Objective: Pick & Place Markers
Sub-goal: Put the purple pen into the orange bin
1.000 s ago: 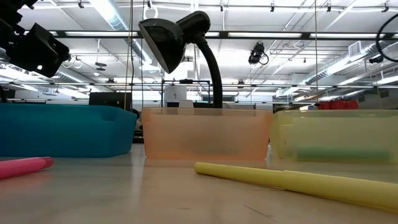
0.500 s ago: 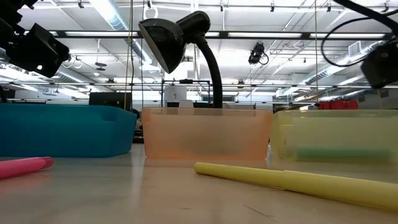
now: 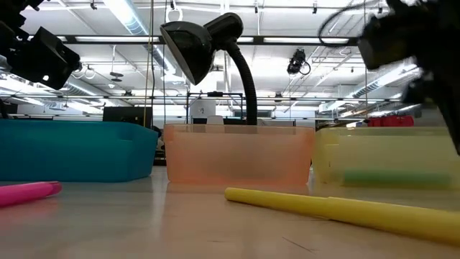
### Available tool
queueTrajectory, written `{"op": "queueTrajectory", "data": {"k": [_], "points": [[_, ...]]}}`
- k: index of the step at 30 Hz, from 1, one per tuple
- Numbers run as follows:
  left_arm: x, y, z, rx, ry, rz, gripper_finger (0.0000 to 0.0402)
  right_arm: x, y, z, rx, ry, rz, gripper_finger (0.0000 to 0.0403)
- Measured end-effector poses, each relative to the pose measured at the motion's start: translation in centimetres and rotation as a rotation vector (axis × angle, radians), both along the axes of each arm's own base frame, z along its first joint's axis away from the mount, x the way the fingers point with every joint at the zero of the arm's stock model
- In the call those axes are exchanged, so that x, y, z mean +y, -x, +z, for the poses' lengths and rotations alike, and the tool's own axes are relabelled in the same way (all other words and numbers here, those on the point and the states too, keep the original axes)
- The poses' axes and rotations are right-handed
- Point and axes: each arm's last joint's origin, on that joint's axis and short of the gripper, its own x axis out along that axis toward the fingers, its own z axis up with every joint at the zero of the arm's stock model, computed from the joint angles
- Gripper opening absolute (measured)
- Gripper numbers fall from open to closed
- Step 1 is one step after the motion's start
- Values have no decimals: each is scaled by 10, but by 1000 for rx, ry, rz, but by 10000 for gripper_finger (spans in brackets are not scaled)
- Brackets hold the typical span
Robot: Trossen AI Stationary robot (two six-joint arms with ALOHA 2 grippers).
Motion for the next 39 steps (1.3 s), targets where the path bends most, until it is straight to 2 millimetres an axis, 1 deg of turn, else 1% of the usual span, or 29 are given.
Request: {"op": "queueTrajectory", "data": {"k": [5, 11, 16, 23, 28, 32, 36, 39], "points": [[0, 0, 0, 0, 0, 0, 222, -8, -16, 30, 2, 21, 21, 20], [0, 0, 0, 0, 0, 0, 222, -25, -31, 64, 2, 48, 36, 20], [0, 0, 0, 0, 0, 1, 222, -44, -44, 81, -35, 75, 40, 20], [0, 0, 0, -1, -3, -1, 222, -78, -57, 85, -60, 103, 39, 20], [0, 0, 0, -1, -5, -1, 222, -102, -70, 87, -150, 145, 24, 20], [0, 0, 0, -1, -5, -1, 222, -114, -82, 86, -220, 157, 33, 20], [0, 0, 0, -5, -4, -2, 222, -122, -94, 77, -190, 174, 46, 20], [0, 0, 1, -7, -2, -2, 222, -125, -109, 77, -186, 179, 62, 20]]}}
